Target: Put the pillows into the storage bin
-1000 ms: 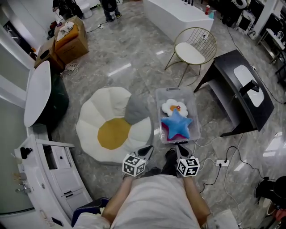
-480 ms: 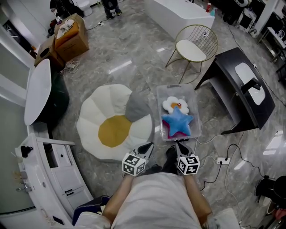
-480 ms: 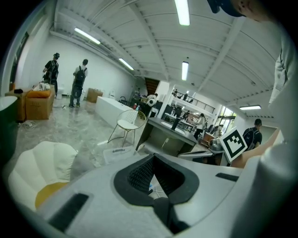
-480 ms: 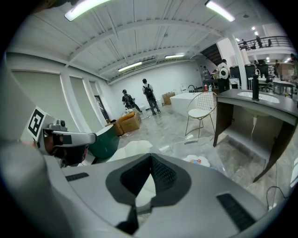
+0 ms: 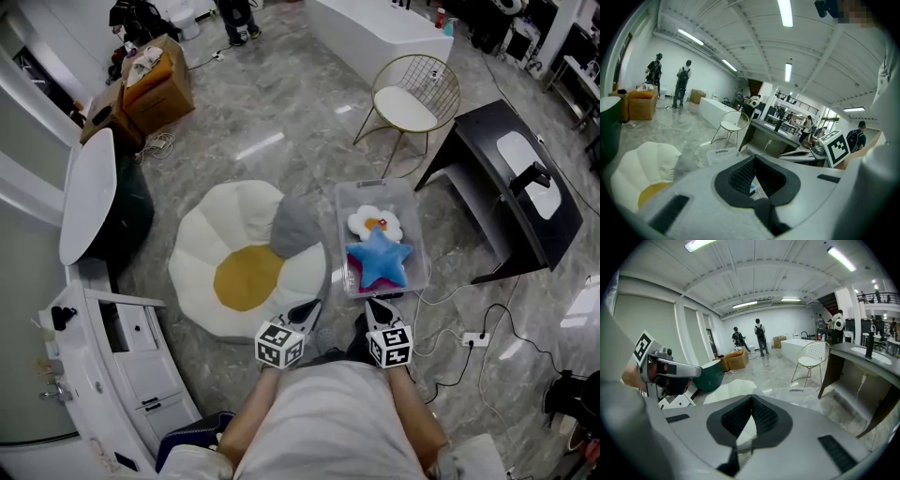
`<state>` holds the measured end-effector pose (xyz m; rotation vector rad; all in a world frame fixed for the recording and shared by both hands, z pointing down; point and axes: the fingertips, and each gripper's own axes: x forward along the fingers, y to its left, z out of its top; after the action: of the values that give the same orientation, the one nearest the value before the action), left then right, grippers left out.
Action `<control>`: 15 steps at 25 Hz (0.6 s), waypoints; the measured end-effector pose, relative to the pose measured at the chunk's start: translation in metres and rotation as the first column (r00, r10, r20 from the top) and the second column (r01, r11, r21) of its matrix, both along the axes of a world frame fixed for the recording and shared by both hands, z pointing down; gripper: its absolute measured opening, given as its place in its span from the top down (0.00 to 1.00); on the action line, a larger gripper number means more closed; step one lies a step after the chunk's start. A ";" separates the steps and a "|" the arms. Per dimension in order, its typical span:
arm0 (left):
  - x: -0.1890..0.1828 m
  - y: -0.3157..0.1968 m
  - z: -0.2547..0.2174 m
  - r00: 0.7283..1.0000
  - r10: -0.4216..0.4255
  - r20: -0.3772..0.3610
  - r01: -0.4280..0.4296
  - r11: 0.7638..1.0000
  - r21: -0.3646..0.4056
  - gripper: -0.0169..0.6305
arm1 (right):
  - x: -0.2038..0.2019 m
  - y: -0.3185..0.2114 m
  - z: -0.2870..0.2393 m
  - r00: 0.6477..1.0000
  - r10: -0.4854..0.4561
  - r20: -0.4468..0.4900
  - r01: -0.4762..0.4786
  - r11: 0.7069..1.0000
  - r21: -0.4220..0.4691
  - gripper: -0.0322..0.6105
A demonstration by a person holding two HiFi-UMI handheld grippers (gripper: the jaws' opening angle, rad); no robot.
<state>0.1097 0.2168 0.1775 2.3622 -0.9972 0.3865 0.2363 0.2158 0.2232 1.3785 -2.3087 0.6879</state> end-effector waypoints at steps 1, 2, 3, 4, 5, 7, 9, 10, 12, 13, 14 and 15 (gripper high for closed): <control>0.000 0.001 0.000 1.000 0.000 0.004 0.000 1.000 0.000 0.96 | 0.001 0.000 0.000 1.000 0.007 0.006 -0.007 1.000 -0.003 0.95; 0.000 0.002 0.001 1.000 0.000 0.008 0.000 1.000 -0.001 0.96 | 0.003 0.001 0.001 1.000 0.015 0.013 -0.015 1.000 -0.007 0.95; 0.000 0.002 0.002 1.000 0.001 0.013 -0.001 1.000 -0.002 0.96 | 0.005 0.001 0.001 1.000 0.024 0.020 -0.024 1.000 -0.010 0.95; 0.000 0.002 0.002 1.000 0.002 0.018 -0.002 1.000 -0.003 0.96 | 0.006 0.001 0.002 0.999 0.032 0.025 -0.031 0.999 -0.012 0.95; 0.000 0.002 0.003 1.000 0.003 0.021 -0.003 1.000 -0.004 0.96 | 0.007 0.001 0.002 0.999 0.037 0.029 -0.037 0.999 -0.012 0.95; 0.001 0.001 0.004 1.000 0.006 0.023 -0.006 1.000 -0.006 0.96 | 0.009 0.000 0.001 0.998 0.046 0.032 -0.046 0.999 -0.008 0.95; 0.002 0.002 0.005 1.000 0.011 0.022 -0.011 1.000 -0.008 0.96 | 0.011 0.000 0.000 0.998 0.052 0.030 -0.052 0.999 -0.005 0.95; 0.003 0.003 0.005 1.000 0.014 0.020 -0.014 1.000 -0.009 0.96 | 0.011 0.001 0.000 0.998 0.054 0.029 -0.054 0.999 -0.006 0.95; 0.005 0.004 0.004 1.000 0.020 0.019 -0.020 1.000 -0.009 0.96 | 0.011 0.003 0.000 0.998 0.055 0.027 -0.055 0.998 -0.007 0.95; 0.006 0.005 0.004 1.000 0.023 0.018 -0.023 1.000 -0.008 0.96 | 0.012 0.004 -0.001 0.998 0.055 0.025 -0.055 0.998 -0.006 0.95; 0.007 0.005 0.003 1.000 0.026 0.017 -0.025 1.000 -0.008 0.96 | 0.013 0.004 -0.001 0.998 0.056 0.024 -0.056 0.998 -0.006 0.95; 0.008 0.006 0.003 0.999 0.027 0.016 -0.027 1.000 -0.008 0.96 | 0.013 0.005 -0.002 0.998 0.057 0.024 -0.057 0.998 -0.005 0.95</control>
<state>0.1180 0.2227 0.1808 2.3713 -0.9698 0.4199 0.2496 0.2206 0.2215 1.4461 -2.2930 0.7304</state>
